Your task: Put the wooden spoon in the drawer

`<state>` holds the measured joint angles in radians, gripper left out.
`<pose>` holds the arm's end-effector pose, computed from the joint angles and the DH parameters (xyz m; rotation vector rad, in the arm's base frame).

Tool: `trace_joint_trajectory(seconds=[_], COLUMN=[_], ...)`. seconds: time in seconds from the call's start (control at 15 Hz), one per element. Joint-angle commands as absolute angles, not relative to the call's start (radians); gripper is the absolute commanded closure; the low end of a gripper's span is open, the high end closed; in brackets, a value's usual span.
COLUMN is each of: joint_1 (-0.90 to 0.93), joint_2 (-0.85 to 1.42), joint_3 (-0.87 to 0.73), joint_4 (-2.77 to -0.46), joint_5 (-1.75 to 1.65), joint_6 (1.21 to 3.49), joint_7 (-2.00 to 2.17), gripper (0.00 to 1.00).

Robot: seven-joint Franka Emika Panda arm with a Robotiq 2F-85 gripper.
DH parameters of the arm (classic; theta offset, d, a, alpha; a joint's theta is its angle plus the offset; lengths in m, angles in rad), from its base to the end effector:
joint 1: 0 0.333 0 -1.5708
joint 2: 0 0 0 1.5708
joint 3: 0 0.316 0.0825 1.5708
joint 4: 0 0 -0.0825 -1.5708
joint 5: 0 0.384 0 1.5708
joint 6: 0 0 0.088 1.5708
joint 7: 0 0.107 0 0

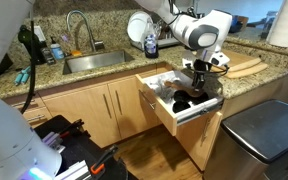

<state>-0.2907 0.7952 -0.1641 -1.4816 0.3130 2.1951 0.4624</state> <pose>0.6506 -0.2847 0.2009 -2.5946 1.5288 0.1001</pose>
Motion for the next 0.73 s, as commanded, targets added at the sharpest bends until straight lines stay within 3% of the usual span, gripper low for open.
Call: trace_joint_trajectory(seconds=[0.0, 0.07, 0.2, 0.27, 0.67], joint_1=[-0.288, -0.286, -0.326, -0.294, -0.287], joint_2=[0.660, 0.632, 0.553, 0.549, 0.465], joint_3=[-0.178, -0.184, -0.137, -0.190, -0.203], joint_4=[-1.526, -1.522, -1.523, -1.440, -1.412], joint_5=[0.257, 0.239, 0.171, 0.199, 0.229], joint_6=[1.917, 1.828, 1.644, 1.551, 1.591], joint_7=[0.449, 0.454, 0.465, 0.449, 0.453], gripper=[0.07, 0.01, 0.00, 0.00, 0.00])
